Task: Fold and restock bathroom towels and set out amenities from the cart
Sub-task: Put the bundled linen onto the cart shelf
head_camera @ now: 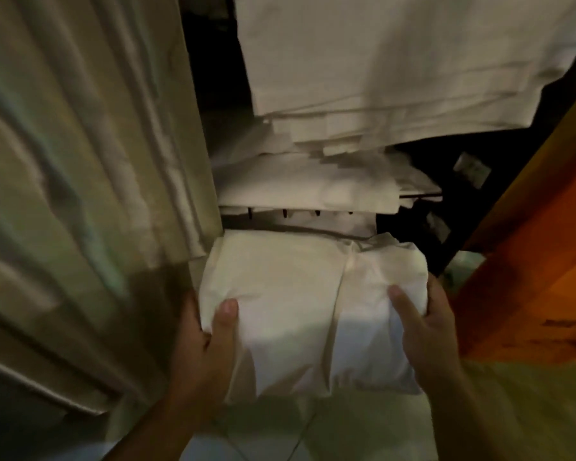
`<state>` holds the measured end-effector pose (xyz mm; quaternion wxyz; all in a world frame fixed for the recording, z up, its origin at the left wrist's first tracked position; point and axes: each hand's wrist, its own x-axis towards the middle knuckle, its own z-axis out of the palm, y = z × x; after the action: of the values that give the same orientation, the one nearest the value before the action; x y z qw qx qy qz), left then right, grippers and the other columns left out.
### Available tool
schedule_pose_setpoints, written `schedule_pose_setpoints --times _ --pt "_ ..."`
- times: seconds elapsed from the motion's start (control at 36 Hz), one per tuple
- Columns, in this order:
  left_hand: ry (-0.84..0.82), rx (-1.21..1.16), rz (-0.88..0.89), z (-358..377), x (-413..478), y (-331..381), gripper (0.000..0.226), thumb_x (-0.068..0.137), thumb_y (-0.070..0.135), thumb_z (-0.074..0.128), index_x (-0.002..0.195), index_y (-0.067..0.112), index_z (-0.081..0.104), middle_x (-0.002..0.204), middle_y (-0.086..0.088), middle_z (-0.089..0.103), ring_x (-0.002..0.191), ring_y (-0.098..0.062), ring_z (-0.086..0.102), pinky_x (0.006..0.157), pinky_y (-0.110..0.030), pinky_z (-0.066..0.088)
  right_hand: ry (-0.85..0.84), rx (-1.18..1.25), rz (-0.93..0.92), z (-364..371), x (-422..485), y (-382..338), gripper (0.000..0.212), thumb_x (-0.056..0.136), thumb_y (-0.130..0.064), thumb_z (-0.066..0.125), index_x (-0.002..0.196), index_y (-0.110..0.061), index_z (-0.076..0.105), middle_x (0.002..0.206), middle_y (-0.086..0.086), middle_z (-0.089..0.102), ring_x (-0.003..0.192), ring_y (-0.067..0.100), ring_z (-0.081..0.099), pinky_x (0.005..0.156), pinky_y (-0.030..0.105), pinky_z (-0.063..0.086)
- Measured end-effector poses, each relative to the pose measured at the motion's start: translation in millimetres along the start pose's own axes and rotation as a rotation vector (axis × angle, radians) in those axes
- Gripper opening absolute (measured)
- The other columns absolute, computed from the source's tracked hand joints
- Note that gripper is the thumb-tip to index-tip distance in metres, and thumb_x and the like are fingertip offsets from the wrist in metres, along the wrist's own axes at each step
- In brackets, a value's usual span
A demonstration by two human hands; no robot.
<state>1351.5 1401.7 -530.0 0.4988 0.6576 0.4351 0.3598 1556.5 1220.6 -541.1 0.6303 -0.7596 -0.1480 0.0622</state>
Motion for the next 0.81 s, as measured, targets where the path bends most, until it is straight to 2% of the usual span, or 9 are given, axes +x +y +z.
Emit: schedule_pose_setpoints --times 0.08,0.14,0.28,0.39,0.47,0.53,0.61,0.69,0.81 --pt "0.02 0.052 0.003 4 21 -15 0.072 0.09 0.064 0.052 0.155 0.036 0.036 0.143 0.012 0.05 0.129 -0.011 0.046 0.108 -0.032 0.036 -0.004 0.062 0.016 12 11 8 0.029 0.099 -0.025 0.064 0.119 -0.045 0.057 0.112 -0.011 0.069 0.099 0.009 0.069 0.079 0.04 0.059" --pt "0.034 0.04 -0.005 7 28 -17 0.078 0.092 0.064 0.05 0.16 0.034 0.028 0.155 0.006 0.044 0.139 -0.016 0.043 0.113 -0.032 0.033 -0.002 0.109 0.014 16 18 4 0.033 0.1 -0.022 0.063 0.127 -0.038 0.055 0.109 -0.013 0.069 0.097 0.007 0.07 0.071 0.026 0.058" --pt "0.071 0.037 0.035 19 46 -8 0.063 0.102 0.048 0.048 0.159 0.033 0.023 0.153 0.012 0.036 0.134 -0.012 0.037 0.106 -0.027 0.026 0.013 0.211 -0.019 16 41 -11 0.031 0.101 -0.017 0.062 0.123 -0.036 0.056 0.092 -0.027 0.072 0.082 -0.008 0.069 0.059 0.012 0.055" --pt "0.174 0.025 0.032 32 73 -21 0.047 0.102 0.022 0.059 0.144 0.006 0.047 0.141 -0.012 0.057 0.127 -0.027 0.055 0.097 -0.025 0.038 -0.025 0.154 0.053 25 51 1 0.034 0.1 -0.034 0.063 0.132 -0.032 0.052 0.106 -0.02 0.066 0.088 -0.005 0.065 0.063 0.013 0.055" --pt "0.182 0.059 0.026 36 86 -30 0.037 0.101 0.018 0.062 0.134 0.004 0.055 0.129 -0.014 0.064 0.114 -0.024 0.061 0.094 -0.031 0.043 -0.097 0.19 0.167 20 52 14 0.056 0.09 -0.041 0.071 0.141 -0.031 0.05 0.113 -0.016 0.067 0.092 -0.001 0.067 0.066 0.018 0.057" --pt "0.187 0.07 0.033 35 91 -34 0.034 0.1 0.02 0.064 0.131 0.006 0.058 0.124 -0.013 0.066 0.109 -0.024 0.062 0.093 -0.034 0.045 -0.219 0.235 0.204 9 57 20 0.076 0.077 -0.039 0.078 0.145 -0.037 0.043 0.125 -0.01 0.068 0.103 0.014 0.072 0.08 0.035 0.062" --pt "0.191 0.113 0.03 34 95 -37 0.035 0.099 0.024 0.067 0.13 0.011 0.06 0.124 -0.011 0.067 0.112 -0.028 0.063 0.096 -0.038 0.048 -0.463 0.111 0.257 -7 53 27 0.09 0.071 -0.035 0.085 0.142 -0.051 0.033 0.125 -0.012 0.067 0.102 0.011 0.073 0.078 0.031 0.062" --pt "0.194 0.148 0.01 33 97 -32 0.04 0.096 0.033 0.067 0.132 0.017 0.061 0.126 -0.009 0.067 0.115 -0.028 0.063 0.097 -0.037 0.046 -0.453 0.035 0.267 -5 39 35 0.09 0.068 -0.055 0.09 0.144 -0.04 0.044 0.123 -0.013 0.07 0.101 0.003 0.072 0.073 0.02 0.06" --pt "0.176 0.174 -0.022 31 102 -25 0.051 0.088 0.053 0.063 0.123 0.016 0.067 0.12 -0.013 0.07 0.114 -0.037 0.064 0.094 -0.039 0.047 -0.256 0.163 0.201 7 33 36 0.056 0.079 -0.028 0.078 0.132 -0.025 0.061 0.113 -0.009 0.075 0.095 -0.001 0.073 0.069 0.014 0.056"
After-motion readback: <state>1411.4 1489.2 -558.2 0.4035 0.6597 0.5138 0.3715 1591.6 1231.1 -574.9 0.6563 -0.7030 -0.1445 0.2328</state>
